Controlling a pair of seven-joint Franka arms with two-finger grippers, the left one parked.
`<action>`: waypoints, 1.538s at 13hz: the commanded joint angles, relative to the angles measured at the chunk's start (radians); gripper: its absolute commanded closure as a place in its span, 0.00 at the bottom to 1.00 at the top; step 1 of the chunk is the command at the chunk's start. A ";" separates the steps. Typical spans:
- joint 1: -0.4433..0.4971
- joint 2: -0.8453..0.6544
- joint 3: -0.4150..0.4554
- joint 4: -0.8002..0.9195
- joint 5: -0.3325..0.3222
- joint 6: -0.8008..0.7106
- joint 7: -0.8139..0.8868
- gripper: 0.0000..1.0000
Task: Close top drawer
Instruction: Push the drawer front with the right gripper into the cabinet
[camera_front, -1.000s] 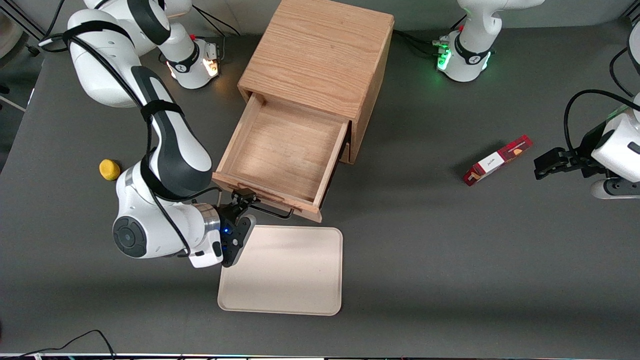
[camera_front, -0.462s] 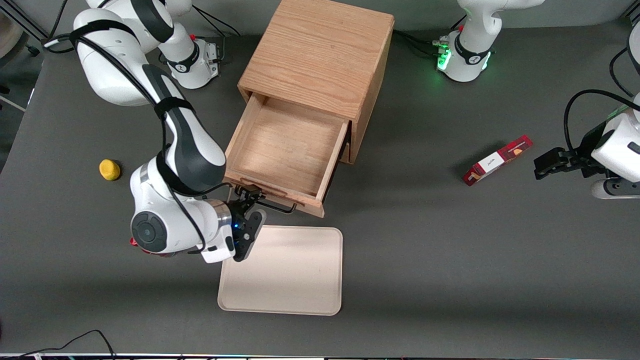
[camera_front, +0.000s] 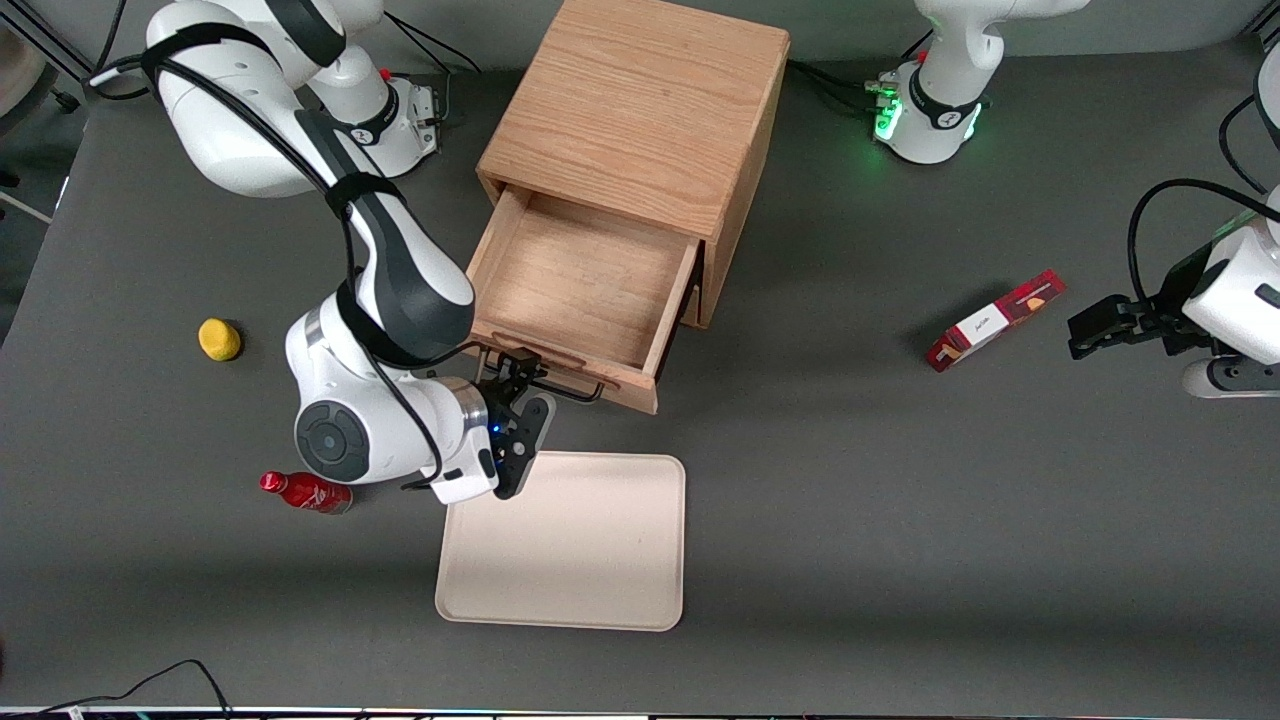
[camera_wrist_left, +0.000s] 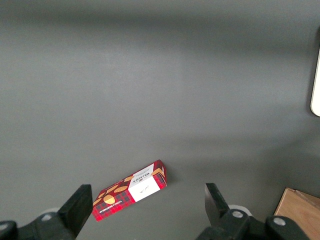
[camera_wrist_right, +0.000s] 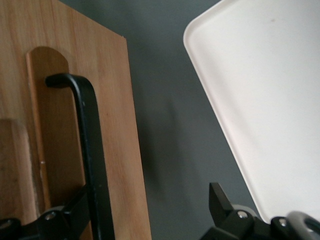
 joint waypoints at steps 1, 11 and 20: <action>-0.013 -0.139 0.039 -0.218 0.001 0.080 0.028 0.00; -0.017 -0.276 0.162 -0.485 0.007 0.209 0.115 0.00; -0.020 -0.371 0.216 -0.589 0.073 0.227 0.177 0.00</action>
